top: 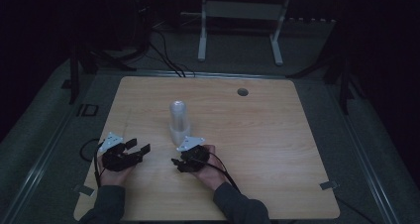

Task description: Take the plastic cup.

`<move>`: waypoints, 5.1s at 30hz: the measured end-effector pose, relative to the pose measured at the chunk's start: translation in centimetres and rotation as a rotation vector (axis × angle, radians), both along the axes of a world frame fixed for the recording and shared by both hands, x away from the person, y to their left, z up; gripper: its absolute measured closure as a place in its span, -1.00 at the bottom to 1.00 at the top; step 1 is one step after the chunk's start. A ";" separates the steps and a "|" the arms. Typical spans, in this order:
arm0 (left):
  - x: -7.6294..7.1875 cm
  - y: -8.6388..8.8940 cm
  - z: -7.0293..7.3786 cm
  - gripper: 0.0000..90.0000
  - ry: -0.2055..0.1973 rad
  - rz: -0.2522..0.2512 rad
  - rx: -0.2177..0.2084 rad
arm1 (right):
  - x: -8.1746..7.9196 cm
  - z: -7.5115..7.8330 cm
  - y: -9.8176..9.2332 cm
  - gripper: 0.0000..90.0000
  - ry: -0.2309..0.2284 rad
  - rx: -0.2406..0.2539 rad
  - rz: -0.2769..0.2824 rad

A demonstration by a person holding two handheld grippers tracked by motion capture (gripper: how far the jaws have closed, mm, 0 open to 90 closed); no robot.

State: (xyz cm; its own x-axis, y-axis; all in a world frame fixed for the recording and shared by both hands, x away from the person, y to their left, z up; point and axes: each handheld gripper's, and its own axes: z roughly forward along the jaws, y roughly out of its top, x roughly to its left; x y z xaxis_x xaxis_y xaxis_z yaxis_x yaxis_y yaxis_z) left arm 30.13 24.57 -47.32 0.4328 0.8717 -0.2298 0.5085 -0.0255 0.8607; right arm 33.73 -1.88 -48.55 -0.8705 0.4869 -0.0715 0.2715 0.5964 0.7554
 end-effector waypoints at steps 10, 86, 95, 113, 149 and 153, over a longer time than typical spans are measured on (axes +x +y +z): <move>0.0 -0.5 0.6 -0.22 -0.016 -0.030 0.009 | 0.1 0.4 -0.4 -0.07 0.002 -0.010 -0.029; 8.4 -9.5 9.2 -0.43 -0.153 -0.282 0.154 | 4.5 2.8 -2.2 -0.50 -0.049 0.092 -0.161; 8.7 -9.7 9.3 -0.26 -0.170 -0.286 0.139 | 4.7 2.8 -2.3 -0.49 -0.047 0.098 -0.161; 8.5 -9.6 10.3 -0.16 -0.186 -0.293 0.135 | 5.1 2.6 -2.2 -0.54 -0.043 0.118 -0.134; 8.4 -9.4 12.1 -0.09 -0.181 -0.278 0.108 | 6.2 3.6 -1.0 -0.52 -0.077 0.178 -0.129; 8.3 -9.2 12.4 -0.09 -0.187 -0.278 0.106 | 6.1 3.5 -1.0 -0.52 -0.073 0.180 -0.130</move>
State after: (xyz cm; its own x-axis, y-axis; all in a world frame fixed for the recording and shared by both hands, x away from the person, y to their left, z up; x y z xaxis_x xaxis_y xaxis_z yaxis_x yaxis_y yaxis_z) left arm 38.45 15.39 -34.91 0.6829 0.7295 -0.0388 0.3034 -0.2349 0.9235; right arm 39.88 -2.88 -45.08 -0.7953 0.6053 -0.0332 0.2784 0.4133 0.8670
